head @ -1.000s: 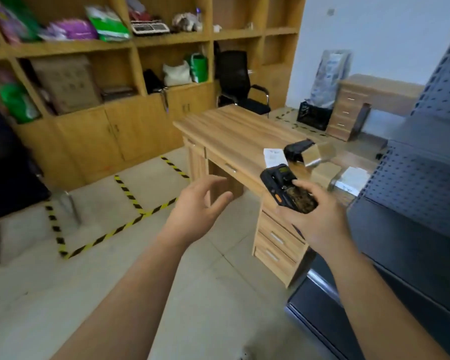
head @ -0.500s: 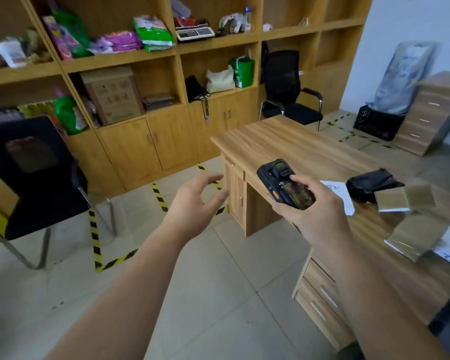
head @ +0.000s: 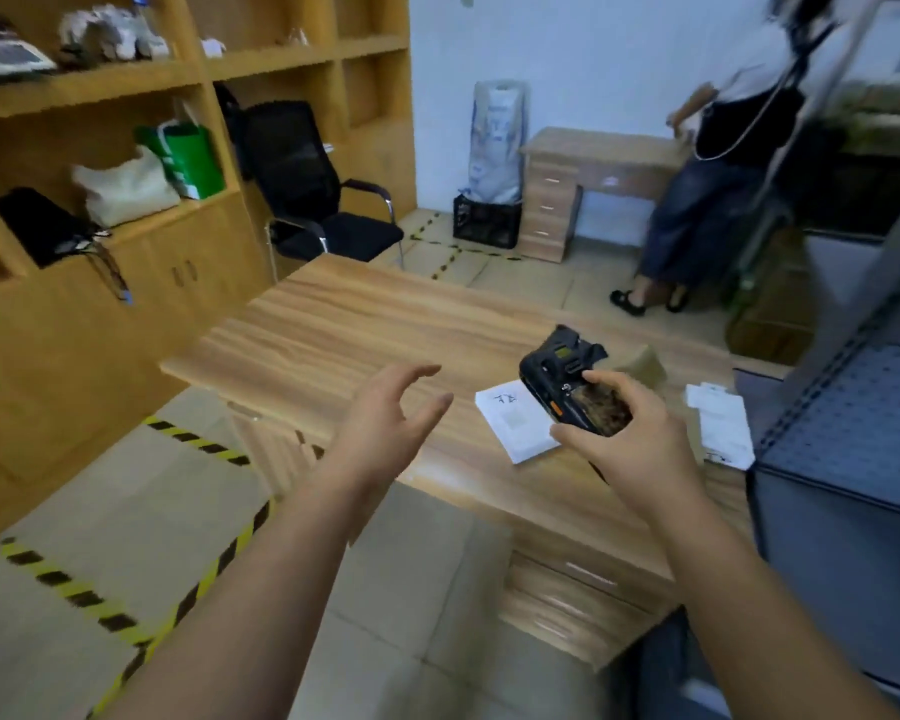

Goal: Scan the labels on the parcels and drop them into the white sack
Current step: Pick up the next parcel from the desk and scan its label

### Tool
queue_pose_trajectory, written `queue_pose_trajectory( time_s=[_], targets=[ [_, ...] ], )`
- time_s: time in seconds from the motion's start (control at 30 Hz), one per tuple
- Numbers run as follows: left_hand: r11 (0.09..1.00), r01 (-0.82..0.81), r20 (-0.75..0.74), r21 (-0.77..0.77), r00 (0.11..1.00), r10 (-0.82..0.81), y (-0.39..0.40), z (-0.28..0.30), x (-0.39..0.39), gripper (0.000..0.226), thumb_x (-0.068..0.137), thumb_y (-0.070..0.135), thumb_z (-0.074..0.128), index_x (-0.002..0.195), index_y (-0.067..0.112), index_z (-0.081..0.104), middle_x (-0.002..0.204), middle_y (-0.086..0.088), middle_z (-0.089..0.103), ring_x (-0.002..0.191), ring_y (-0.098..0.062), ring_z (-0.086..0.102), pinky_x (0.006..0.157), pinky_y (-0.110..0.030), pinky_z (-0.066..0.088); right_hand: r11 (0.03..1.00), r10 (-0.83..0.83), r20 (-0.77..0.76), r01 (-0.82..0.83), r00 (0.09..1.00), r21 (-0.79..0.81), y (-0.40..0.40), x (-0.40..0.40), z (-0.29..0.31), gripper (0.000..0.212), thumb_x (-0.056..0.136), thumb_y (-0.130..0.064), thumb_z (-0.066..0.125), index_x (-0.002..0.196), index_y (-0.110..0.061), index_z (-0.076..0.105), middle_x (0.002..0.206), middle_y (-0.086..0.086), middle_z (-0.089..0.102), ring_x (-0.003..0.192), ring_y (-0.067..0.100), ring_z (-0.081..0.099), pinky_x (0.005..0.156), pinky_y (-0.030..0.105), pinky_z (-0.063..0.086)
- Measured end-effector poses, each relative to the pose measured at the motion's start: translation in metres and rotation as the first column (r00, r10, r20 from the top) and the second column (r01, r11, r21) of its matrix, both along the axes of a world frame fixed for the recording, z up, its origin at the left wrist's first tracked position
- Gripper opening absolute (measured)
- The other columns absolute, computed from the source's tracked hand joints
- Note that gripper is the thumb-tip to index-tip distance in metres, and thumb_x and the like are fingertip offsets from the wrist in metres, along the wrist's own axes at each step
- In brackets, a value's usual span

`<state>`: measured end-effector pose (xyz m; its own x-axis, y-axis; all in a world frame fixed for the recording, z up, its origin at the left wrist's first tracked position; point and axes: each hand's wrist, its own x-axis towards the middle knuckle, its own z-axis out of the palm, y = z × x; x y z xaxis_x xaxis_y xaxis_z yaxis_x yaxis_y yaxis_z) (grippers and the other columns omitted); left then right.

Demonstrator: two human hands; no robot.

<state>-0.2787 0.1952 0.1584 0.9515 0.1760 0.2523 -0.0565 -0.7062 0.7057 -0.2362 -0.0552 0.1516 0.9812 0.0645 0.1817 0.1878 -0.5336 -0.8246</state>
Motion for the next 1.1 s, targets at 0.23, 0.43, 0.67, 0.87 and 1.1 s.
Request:
queue_pose_trajectory(
  time_s=[0.23, 0.43, 0.67, 0.87, 1.1],
  targets=[
    [0.961, 0.274, -0.059, -0.047, 0.959, -0.277, 0.008, -0.024, 0.082, 0.035, 0.094, 0.035, 0.062, 0.127, 0.024, 0.061, 0.118, 0.019, 0.057, 0.114, -0.001, 0.050, 0.095, -0.021, 0.039, 0.968, -0.251, -0.057, 0.249, 0.966, -0.041, -0.003, 0.009, -0.020, 0.061, 0.065, -0.043, 0.087, 0.120, -0.042, 0.059, 0.113, -0.008, 0.064, 0.103, 0.014, 0.061, 0.089, 0.041, 0.055],
    [0.933, 0.342, -0.135, -0.111, 0.925, -0.355, 0.001, -0.055, 0.125, 0.033, 0.095, 0.033, 0.061, 0.127, 0.024, 0.061, 0.120, 0.019, 0.056, 0.112, -0.003, 0.049, 0.096, -0.026, 0.040, 0.930, -0.367, -0.109, 0.361, 0.924, -0.069, -0.010, 0.029, -0.045, 0.065, 0.062, -0.048, 0.087, 0.122, -0.043, 0.060, 0.110, -0.011, 0.063, 0.104, 0.014, 0.061, 0.089, 0.044, 0.055],
    [0.929, 0.360, -0.199, -0.087, 0.907, -0.370, -0.023, -0.073, 0.204, 0.035, 0.096, 0.035, 0.059, 0.130, 0.024, 0.058, 0.116, 0.020, 0.050, 0.109, -0.003, 0.046, 0.093, -0.023, 0.037, 0.913, -0.407, -0.147, 0.402, 0.902, -0.060, -0.030, 0.099, -0.067, 0.065, 0.061, -0.048, 0.086, 0.121, -0.046, 0.059, 0.112, -0.014, 0.063, 0.102, 0.011, 0.062, 0.087, 0.042, 0.056],
    [0.909, 0.415, -0.276, 0.028, 0.878, -0.392, -0.057, -0.086, 0.294, 0.039, 0.097, 0.034, 0.058, 0.133, 0.021, 0.056, 0.126, 0.012, 0.055, 0.119, -0.009, 0.050, 0.090, -0.021, 0.034, 0.905, -0.425, -0.162, 0.421, 0.891, -0.058, -0.055, 0.181, -0.074, 0.063, 0.068, -0.038, 0.087, 0.124, -0.041, 0.059, 0.115, -0.015, 0.058, 0.110, 0.012, 0.056, 0.092, 0.035, 0.050],
    [0.872, 0.480, -0.383, 0.094, 0.826, -0.413, -0.090, -0.147, 0.369, 0.044, 0.095, 0.033, 0.060, 0.136, 0.016, 0.054, 0.138, 0.003, 0.051, 0.127, -0.019, 0.047, 0.100, -0.029, 0.039, 0.902, -0.431, -0.232, 0.424, 0.872, -0.081, -0.076, 0.235, -0.100, 0.063, 0.070, -0.038, 0.085, 0.126, -0.042, 0.057, 0.114, -0.018, 0.054, 0.109, 0.008, 0.053, 0.095, 0.034, 0.049]
  ],
)
